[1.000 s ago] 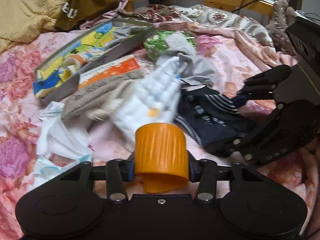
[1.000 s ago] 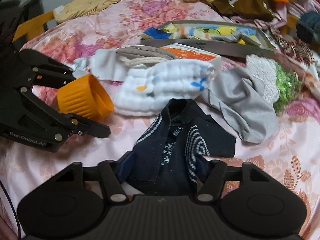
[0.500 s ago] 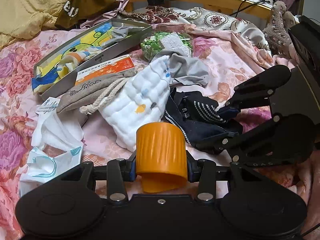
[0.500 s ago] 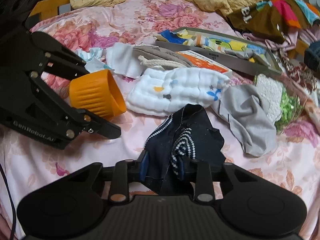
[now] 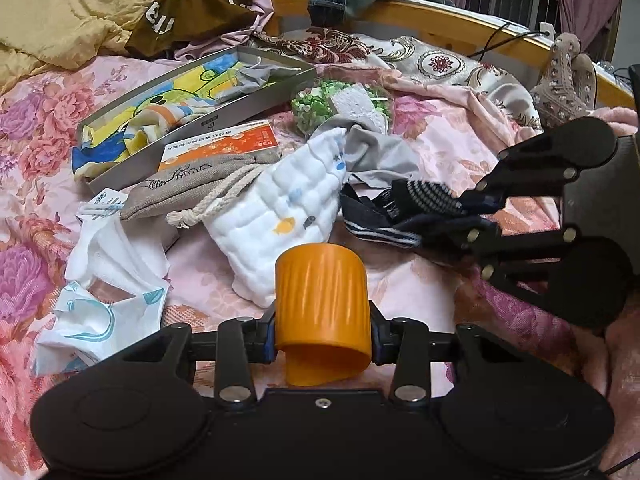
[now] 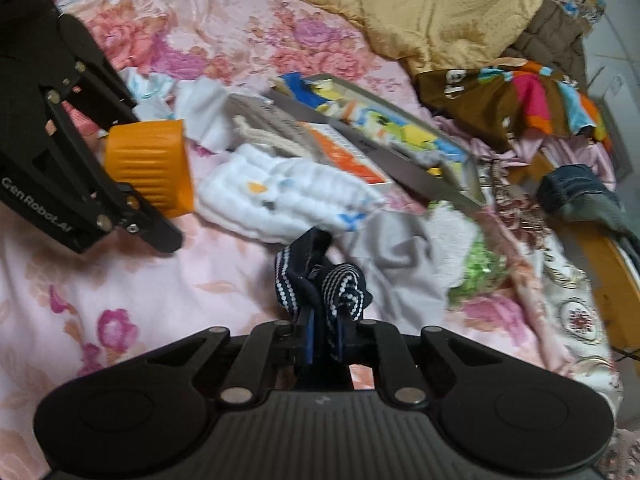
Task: Organize soft objects
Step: 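Carry the orange cylinder and navy sock with both tools over the tray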
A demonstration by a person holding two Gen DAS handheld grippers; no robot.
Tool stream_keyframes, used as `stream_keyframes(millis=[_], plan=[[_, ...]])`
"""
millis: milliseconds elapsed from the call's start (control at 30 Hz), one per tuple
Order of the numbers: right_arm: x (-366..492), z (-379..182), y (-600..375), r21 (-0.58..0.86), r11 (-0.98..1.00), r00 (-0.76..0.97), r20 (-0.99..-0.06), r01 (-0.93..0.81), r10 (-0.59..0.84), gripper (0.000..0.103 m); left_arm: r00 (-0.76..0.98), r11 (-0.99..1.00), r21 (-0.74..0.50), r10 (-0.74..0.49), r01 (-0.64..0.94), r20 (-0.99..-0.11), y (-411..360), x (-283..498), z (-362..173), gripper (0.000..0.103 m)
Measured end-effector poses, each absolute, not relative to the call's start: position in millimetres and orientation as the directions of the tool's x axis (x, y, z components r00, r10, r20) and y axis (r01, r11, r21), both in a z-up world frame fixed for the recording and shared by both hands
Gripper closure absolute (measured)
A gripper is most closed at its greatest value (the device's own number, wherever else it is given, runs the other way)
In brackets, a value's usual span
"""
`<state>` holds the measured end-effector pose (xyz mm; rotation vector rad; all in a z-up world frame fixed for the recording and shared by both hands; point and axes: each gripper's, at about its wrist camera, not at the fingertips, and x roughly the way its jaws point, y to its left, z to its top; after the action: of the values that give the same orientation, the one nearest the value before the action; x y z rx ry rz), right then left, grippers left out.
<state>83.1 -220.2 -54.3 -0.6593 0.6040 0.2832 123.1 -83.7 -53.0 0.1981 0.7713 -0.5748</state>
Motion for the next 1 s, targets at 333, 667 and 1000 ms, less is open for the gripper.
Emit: stream_keyframes(millis=[333, 667, 1000], plan=[[91, -49, -226, -0.506, 0.758, 0.819, -0.569, -0.413, 0.066, 0.093, 0.586, 0.852, -0.106, -0.437, 0.513, -0.682, -78, 143, -46, 0.062], [116, -29, -240, -0.436, 0.766, 0.791, -0.594, -0.472, 0.150, 0.093, 0.621, 0.857, -0.118, -0.452, 0.502, -0.640, -76, 185, -20, 0.062], [141, 1, -251, -0.361, 0.799, 0.779, -0.594, -0.480, 0.200, 0.093, 0.632, 0.862, -0.149, -0.463, 0.485, -0.621, -77, 213, -5, 0.062]])
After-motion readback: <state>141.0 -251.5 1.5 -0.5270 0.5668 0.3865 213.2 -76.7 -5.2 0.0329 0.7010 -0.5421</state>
